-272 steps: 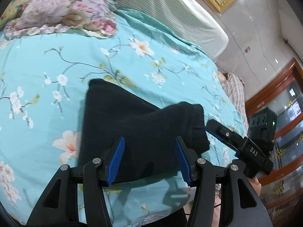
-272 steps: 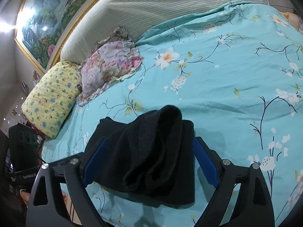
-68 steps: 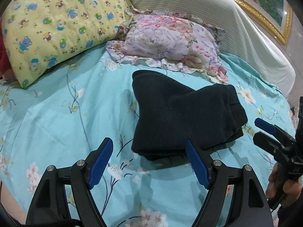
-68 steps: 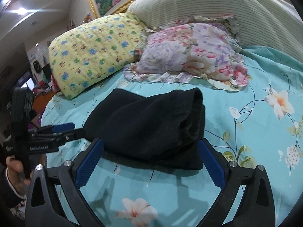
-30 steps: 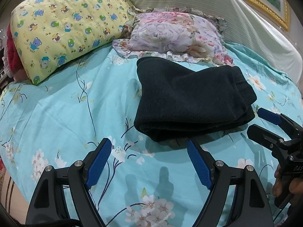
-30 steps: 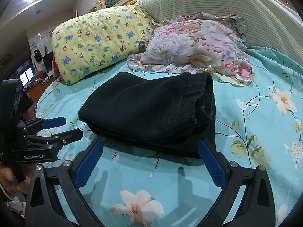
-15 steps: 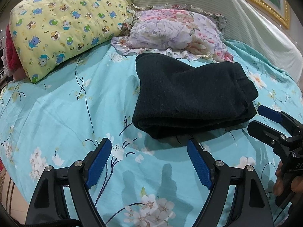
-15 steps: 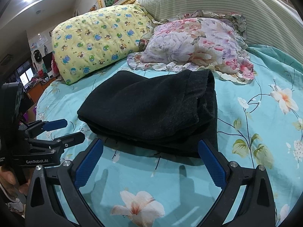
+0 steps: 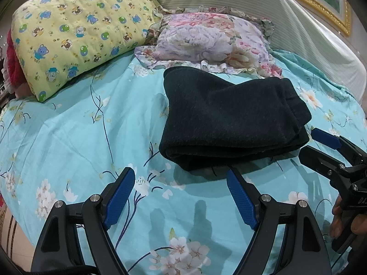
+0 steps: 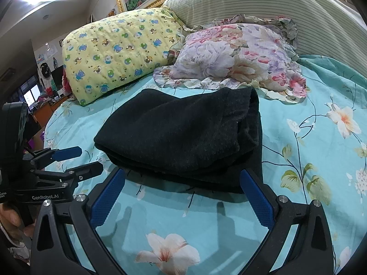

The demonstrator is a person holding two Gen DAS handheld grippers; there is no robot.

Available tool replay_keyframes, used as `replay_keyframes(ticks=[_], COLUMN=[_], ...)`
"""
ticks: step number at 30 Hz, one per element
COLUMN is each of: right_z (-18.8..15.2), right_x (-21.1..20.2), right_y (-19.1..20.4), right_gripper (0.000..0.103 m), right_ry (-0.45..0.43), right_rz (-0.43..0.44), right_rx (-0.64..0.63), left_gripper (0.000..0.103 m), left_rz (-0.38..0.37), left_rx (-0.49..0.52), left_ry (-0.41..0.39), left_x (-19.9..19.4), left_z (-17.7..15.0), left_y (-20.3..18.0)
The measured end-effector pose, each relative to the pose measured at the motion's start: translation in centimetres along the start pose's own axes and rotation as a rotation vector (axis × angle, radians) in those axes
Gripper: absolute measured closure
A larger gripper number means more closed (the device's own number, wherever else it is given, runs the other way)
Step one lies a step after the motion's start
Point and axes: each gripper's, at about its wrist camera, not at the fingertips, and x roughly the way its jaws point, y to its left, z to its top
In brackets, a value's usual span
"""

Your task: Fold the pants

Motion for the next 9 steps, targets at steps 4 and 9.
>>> replay_keyframes(ticks=[4,9], right_z=[0.09,0.31], right_x=[-0.04,-0.17], right_y=[0.07,0.27], right_gripper=[0.003,0.003], right_ry=[-0.004,-0.013], right_rz=[0.002,0.004], right_rx=[0.003,0.009], left_gripper=[0.020,0.020], left_rz=[0.011,0.015], left_rx=[0.006,0.005], left_ry=[-0.021,-0.032], left_x=[-0.26,-0.60], left_z=[0.18,0.44], left_y=[-0.11,-0.29])
